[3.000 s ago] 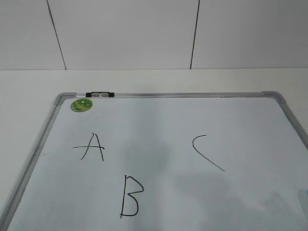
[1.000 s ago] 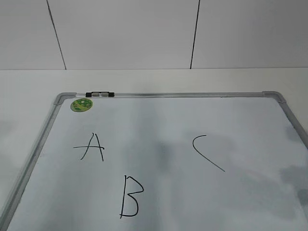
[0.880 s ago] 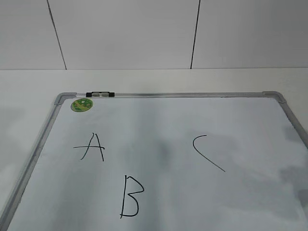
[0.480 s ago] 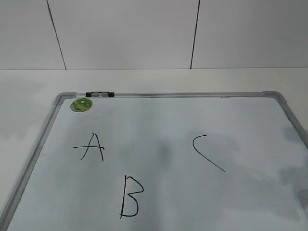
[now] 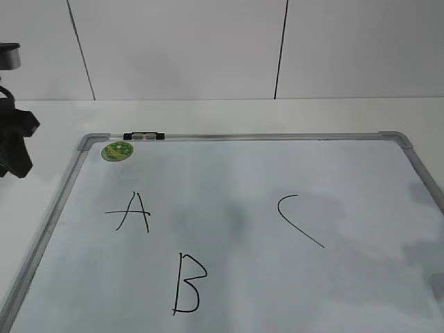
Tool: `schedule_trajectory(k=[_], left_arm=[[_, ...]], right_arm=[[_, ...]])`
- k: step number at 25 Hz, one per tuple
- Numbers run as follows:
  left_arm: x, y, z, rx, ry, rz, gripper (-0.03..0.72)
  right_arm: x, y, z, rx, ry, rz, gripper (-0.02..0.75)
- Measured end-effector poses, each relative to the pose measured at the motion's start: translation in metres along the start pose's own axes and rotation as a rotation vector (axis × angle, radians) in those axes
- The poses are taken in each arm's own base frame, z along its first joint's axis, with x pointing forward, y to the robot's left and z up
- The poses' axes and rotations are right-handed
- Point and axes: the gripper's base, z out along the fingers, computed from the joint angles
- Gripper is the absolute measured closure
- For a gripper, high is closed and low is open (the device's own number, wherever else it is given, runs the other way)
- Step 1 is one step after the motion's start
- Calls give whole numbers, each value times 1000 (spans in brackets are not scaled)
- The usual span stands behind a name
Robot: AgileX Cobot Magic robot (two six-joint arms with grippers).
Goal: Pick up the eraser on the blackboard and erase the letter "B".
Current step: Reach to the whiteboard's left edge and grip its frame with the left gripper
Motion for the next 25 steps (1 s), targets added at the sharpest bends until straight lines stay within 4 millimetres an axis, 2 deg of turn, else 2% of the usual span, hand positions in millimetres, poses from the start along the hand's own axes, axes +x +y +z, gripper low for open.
schedule_trajectory(k=[7,13,17,25], left_arm=[[-41,5,37,-16,3,4,451],[-69,8,59,-18,3,-3,454],[-78,10,73,-18,16,-9,454],[-80,14,108,-20,77,-30,473]], right_arm=[[0,0,0,0,0,0,154],[0,0,0,0,0,0,154],[0,0,0,0,0,0,154],[0,0,0,0,0,-2,154]])
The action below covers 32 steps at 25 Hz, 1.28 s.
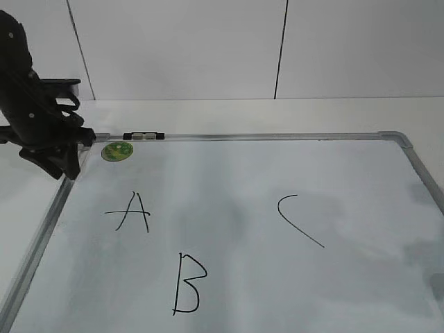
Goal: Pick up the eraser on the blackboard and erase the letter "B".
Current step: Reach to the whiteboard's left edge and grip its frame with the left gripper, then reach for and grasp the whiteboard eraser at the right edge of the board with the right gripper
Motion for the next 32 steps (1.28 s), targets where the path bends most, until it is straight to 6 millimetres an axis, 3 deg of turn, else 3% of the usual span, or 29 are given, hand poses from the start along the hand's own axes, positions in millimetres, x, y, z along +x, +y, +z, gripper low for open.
schedule_trajectory(k=[21,27,32], left_arm=[[-6,5,14,-8,-39,-81,489],[-7,6,13,-2,-41,-104,622],[-7,6,13,-3,-41,-109,659]], right_arm=[[0,0,0,0,0,0,154],[0,0,0,0,0,0,154],[0,0,0,0,0,0,154]])
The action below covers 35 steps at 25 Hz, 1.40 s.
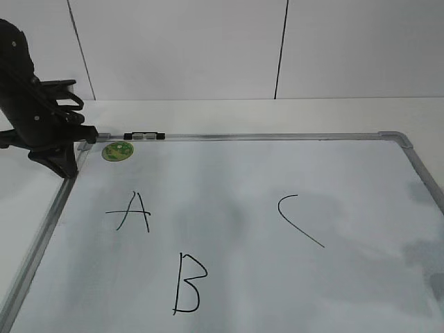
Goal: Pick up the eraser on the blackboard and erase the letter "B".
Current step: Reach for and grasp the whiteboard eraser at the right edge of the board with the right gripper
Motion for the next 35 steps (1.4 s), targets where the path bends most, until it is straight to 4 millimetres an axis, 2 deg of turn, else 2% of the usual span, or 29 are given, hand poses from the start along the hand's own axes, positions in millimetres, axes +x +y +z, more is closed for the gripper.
schedule_trajectory(k=[15,27,35], left_arm=[[0,0,0,0,0,-6,669],[0,0,0,0,-2,-5,669],[0,0,0,0,-2,-5,669]], right_arm=[[0,0,0,0,0,-4,154],[-2,-9,0,101,-4,-38,141],[-13,-9,14,112,69,-32,140]])
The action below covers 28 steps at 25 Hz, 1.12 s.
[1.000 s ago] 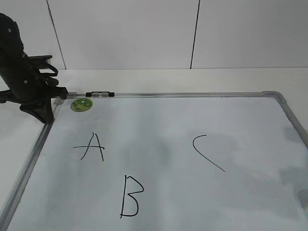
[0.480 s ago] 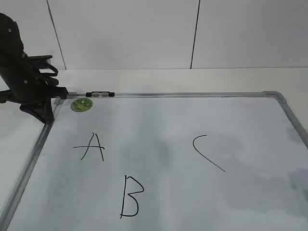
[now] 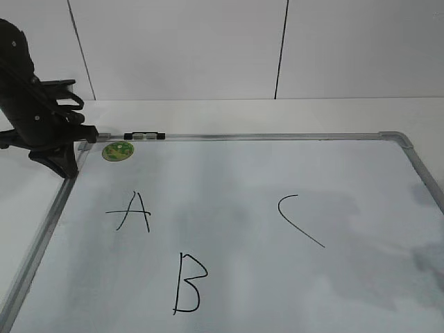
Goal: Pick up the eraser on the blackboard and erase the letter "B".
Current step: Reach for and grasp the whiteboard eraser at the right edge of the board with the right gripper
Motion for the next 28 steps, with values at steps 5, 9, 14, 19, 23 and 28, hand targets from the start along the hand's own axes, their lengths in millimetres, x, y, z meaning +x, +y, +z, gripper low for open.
schedule_trajectory(k=[5,9,14,19,23,28], left_arm=[[0,0,0,0,0,0,669],[0,0,0,0,0,0,669],[0,0,0,0,2,0,669],[0,0,0,0,2,0,669],[0,0,0,0,2,0,669],[0,0,0,0,2,0,670]], right_arm=[[-14,1,14,6,41,-7,140],[-25,2,28,11,88,-30,140],[-35,2,42,21,126,-41,140],[-39,1,48,30,134,-46,140],[-41,1,53,36,155,-49,140],[-43,0,59,49,185,-52,141]])
